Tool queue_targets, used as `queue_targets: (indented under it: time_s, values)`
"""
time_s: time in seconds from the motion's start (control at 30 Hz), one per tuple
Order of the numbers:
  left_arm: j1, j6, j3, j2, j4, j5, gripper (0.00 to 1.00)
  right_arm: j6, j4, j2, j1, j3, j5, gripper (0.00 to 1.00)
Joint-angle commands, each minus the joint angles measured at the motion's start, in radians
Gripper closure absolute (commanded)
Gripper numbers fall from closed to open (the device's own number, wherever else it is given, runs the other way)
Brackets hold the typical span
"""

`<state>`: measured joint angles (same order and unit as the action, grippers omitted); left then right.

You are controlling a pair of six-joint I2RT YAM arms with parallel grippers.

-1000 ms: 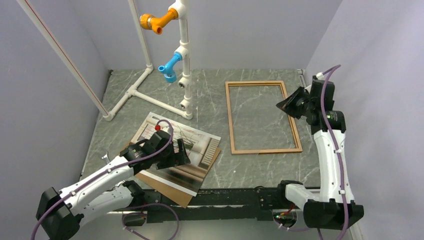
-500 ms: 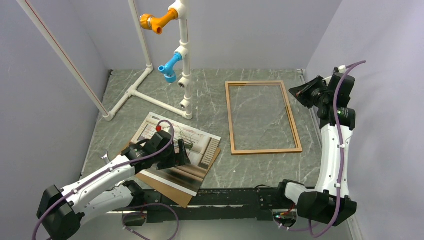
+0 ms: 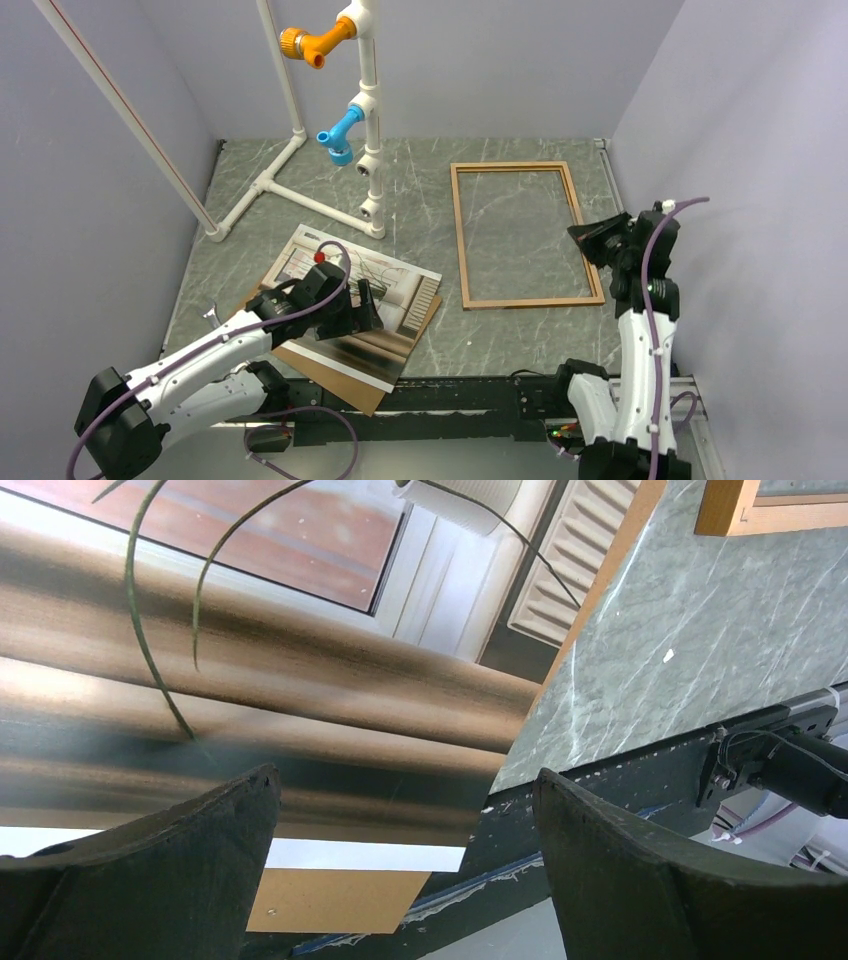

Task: Put the photo into the frame
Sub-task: Place the photo frame item at the center of the board.

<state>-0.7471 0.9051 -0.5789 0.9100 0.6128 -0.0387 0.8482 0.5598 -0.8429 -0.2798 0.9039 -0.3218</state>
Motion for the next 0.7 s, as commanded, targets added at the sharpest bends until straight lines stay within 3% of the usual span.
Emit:
queue_targets:
  time_s: [0.0,0.2,0.53,0.67]
  values:
    - [-0.01,0.021,0.01,0.004,-0.047,-0.02,0.01,0.078,-0.035,0.126,-0.002,-0.098,0.074,1.0]
    - [-0.012,0.027,0.02,0.014,-0.059,-0.02,0.0,0.085,0.018,0.263,-0.002,-0.21,0.067,1.0]
    - [-0.014,0.034,-0.002,0.004,-0.025,0.009,0.01,-0.015,0.086,0.325,0.005,-0.328,-0.205,1.0]
    - [-0.014,0.043,-0.005,-0.027,-0.021,0.021,0.01,-0.056,0.134,0.345,0.031,-0.342,-0.236,0.83]
